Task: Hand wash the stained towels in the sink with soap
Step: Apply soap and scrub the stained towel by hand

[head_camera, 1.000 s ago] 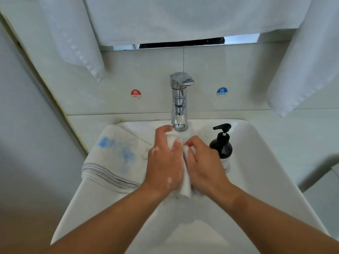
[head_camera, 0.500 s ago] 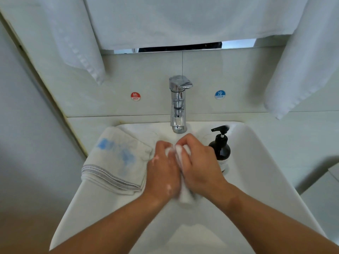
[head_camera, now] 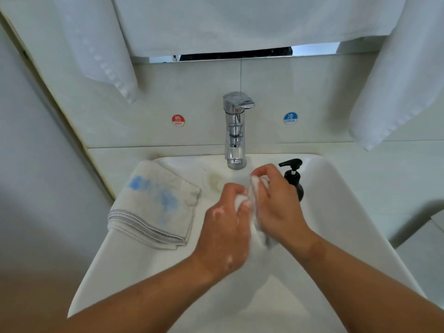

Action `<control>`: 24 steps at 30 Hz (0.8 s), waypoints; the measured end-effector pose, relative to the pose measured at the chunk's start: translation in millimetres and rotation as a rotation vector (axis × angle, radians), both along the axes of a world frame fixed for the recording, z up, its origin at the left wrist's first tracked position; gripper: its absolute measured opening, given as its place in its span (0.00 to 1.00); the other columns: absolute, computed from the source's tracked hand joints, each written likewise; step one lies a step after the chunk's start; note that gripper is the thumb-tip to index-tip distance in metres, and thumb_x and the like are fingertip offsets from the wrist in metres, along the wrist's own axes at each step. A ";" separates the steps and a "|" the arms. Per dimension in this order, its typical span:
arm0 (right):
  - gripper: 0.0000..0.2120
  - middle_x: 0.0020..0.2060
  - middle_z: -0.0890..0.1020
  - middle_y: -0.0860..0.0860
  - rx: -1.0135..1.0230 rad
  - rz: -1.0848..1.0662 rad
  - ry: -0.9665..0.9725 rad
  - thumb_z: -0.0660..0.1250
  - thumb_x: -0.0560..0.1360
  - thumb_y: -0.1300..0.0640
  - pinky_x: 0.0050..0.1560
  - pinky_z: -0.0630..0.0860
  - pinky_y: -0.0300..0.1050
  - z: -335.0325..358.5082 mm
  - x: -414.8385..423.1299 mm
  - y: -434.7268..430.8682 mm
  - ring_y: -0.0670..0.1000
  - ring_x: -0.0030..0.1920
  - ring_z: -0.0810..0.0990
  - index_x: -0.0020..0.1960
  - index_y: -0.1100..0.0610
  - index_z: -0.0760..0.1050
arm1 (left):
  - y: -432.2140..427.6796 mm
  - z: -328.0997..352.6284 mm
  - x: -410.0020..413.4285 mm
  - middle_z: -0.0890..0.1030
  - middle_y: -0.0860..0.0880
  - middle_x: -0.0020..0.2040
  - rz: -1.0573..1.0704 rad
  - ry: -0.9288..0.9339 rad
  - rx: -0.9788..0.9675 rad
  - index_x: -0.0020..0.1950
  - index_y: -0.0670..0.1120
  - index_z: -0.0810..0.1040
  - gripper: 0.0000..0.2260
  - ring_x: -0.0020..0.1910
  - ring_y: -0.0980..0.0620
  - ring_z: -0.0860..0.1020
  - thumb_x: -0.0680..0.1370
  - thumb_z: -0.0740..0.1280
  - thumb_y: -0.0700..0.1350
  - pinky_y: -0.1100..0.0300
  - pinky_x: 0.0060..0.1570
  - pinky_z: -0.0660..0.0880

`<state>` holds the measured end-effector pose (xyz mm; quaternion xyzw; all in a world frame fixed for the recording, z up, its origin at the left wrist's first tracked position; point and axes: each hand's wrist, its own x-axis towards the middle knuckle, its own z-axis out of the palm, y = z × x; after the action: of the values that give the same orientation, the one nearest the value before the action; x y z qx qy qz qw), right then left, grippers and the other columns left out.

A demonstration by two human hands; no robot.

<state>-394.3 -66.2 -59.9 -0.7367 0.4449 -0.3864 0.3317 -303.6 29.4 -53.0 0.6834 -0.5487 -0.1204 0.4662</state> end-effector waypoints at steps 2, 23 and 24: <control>0.05 0.39 0.79 0.53 0.062 0.030 0.079 0.59 0.83 0.53 0.41 0.71 0.46 -5.1 0.8 2.2 0.54 0.41 0.78 0.53 0.48 0.74 | -13.2 7.1 13.1 0.79 0.56 0.46 0.075 0.044 -0.009 0.59 0.53 0.73 0.05 0.42 0.60 0.76 0.84 0.61 0.46 0.70 0.43 0.67; 0.08 0.34 0.77 0.51 0.004 -0.059 0.023 0.60 0.83 0.54 0.41 0.69 0.44 -0.1 -0.8 -1.3 0.50 0.35 0.76 0.61 0.50 0.71 | -10.0 4.5 -1.0 0.77 0.59 0.45 0.065 0.116 0.040 0.59 0.54 0.71 0.05 0.44 0.67 0.76 0.84 0.60 0.46 0.74 0.41 0.67; 0.08 0.36 0.76 0.51 0.055 -0.015 0.095 0.60 0.83 0.54 0.42 0.71 0.45 -3.5 -0.7 1.8 0.50 0.36 0.77 0.62 0.50 0.70 | -14.2 7.3 3.4 0.77 0.60 0.45 0.094 0.155 0.025 0.59 0.55 0.71 0.05 0.45 0.67 0.76 0.84 0.60 0.46 0.73 0.41 0.67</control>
<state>-395.0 -64.5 -63.4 -0.7415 0.4761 -0.3409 0.3275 -300.2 15.2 -45.7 0.7029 -0.4768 -0.1578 0.5037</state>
